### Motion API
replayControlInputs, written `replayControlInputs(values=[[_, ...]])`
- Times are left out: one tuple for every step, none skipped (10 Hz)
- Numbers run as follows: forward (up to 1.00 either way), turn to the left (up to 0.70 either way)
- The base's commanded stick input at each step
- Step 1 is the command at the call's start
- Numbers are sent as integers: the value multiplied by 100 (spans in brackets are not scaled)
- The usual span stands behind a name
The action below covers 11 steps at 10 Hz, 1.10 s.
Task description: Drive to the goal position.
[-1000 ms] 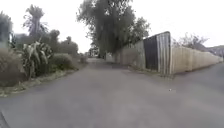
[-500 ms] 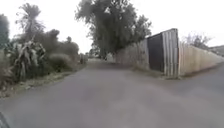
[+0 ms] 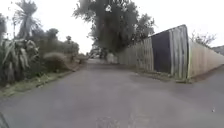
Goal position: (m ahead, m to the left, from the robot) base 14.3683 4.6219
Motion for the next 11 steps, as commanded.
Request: replayControlInputs(values=[[100,0],[100,0],[100,0],[100,0],[100,0],[100,0],[100,0],[100,0],[100,0],[100,0],[100,0]])
